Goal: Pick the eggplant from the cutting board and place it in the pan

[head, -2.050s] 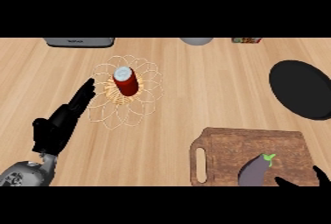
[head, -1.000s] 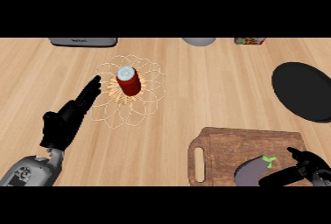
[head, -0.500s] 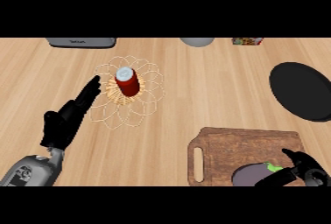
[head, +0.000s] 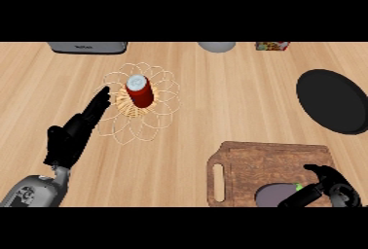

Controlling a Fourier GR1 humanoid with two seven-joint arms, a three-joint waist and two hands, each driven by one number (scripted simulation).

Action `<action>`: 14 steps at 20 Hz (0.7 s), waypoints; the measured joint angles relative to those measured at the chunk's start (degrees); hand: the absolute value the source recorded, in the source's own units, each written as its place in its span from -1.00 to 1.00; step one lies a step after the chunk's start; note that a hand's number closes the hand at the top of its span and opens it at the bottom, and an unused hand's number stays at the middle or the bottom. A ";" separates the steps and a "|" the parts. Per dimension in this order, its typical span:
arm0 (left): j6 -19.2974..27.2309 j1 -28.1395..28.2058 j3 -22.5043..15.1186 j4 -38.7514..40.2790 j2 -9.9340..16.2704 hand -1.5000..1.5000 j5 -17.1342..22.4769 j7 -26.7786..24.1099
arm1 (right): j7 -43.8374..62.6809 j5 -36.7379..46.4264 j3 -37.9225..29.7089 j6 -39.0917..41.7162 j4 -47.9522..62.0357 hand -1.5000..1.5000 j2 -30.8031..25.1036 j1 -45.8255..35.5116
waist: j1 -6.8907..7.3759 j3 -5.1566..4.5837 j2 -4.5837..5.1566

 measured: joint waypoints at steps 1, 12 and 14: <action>0.23 -0.43 -0.03 0.14 -0.29 0.00 -0.22 0.43 | 0.00 -0.18 0.33 0.16 -0.17 1.00 0.14 -0.17 | -0.15 -0.05 -0.03; -0.61 -0.33 1.12 0.80 -0.80 0.00 -0.74 0.28 | 0.11 2.73 2.04 0.05 -0.28 1.00 1.19 -1.61 | -0.58 -0.17 -0.25; -0.87 -0.37 1.31 0.82 -0.81 0.00 -0.79 0.50 | -0.12 3.48 1.81 -0.04 -1.26 1.00 0.22 -2.10 | -0.66 0.17 -0.16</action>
